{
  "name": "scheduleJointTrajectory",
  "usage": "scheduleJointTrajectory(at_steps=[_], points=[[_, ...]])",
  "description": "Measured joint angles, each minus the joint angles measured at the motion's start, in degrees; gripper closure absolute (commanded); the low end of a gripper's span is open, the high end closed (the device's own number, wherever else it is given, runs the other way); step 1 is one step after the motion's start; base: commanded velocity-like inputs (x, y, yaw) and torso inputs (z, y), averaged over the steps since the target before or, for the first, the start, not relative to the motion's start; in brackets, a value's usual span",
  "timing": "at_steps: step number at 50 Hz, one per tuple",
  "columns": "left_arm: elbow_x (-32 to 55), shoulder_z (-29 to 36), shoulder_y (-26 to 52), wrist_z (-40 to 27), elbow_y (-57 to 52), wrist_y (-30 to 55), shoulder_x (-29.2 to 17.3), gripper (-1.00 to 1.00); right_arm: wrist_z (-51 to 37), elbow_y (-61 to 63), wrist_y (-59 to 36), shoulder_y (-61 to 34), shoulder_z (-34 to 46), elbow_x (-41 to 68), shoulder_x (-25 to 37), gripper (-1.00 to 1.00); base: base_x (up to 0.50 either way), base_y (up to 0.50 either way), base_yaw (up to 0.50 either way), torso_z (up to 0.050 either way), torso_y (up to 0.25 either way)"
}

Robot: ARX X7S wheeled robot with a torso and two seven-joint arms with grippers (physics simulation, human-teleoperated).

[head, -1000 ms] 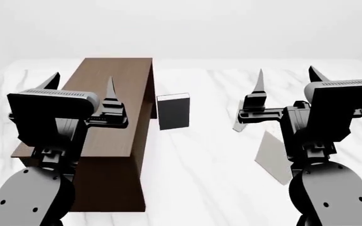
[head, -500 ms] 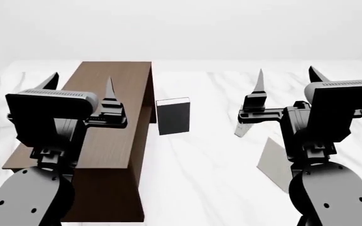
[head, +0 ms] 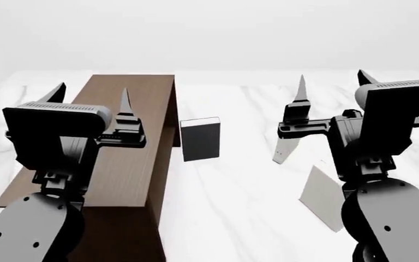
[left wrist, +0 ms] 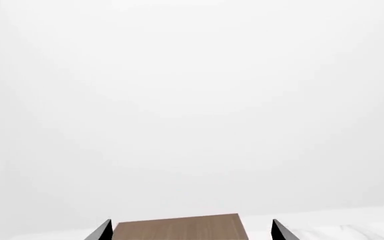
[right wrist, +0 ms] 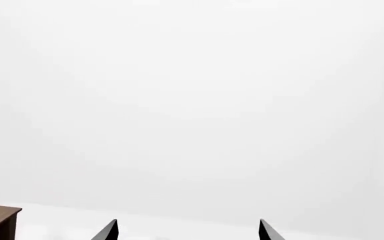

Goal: Pick up the book on the right and place it under the cabinet shelf.

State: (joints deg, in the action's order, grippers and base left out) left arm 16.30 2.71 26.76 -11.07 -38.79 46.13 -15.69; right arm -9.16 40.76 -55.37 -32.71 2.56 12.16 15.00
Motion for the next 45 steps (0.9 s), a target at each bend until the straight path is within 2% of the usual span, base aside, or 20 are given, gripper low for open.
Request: scheduleJointTrajectory(at_steps=[12,19,32,45], points=[[0.32,0.05,0.15,-0.25,0.0,0.03,-0.26,-1.0,4.79,-2.73,-13.51,-10.43,-0.22,4.31,5.24,-1.0,0.0,0.0,0.0,0.0,0.0],[0.72,0.03,0.47,-0.48,-0.52,0.58,-0.35,-1.0,7.62,-7.15,-18.14,-16.39,0.99,5.5,9.41,-1.0,0.0,0.0,0.0,0.0,0.0],[3.43,-0.98,3.18,-0.98,-4.17,5.44,-0.29,-1.0,13.73,-18.25,-20.46,-22.72,4.51,6.47,17.18,-1.0,0.0,0.0,0.0,0.0,0.0],[7.82,-2.13,8.12,-1.91,-9.61,13.35,0.32,-1.0,18.13,-28.22,-20.06,-23.5,8.63,6.77,21.36,-1.0,0.0,0.0,0.0,0.0,0.0]])
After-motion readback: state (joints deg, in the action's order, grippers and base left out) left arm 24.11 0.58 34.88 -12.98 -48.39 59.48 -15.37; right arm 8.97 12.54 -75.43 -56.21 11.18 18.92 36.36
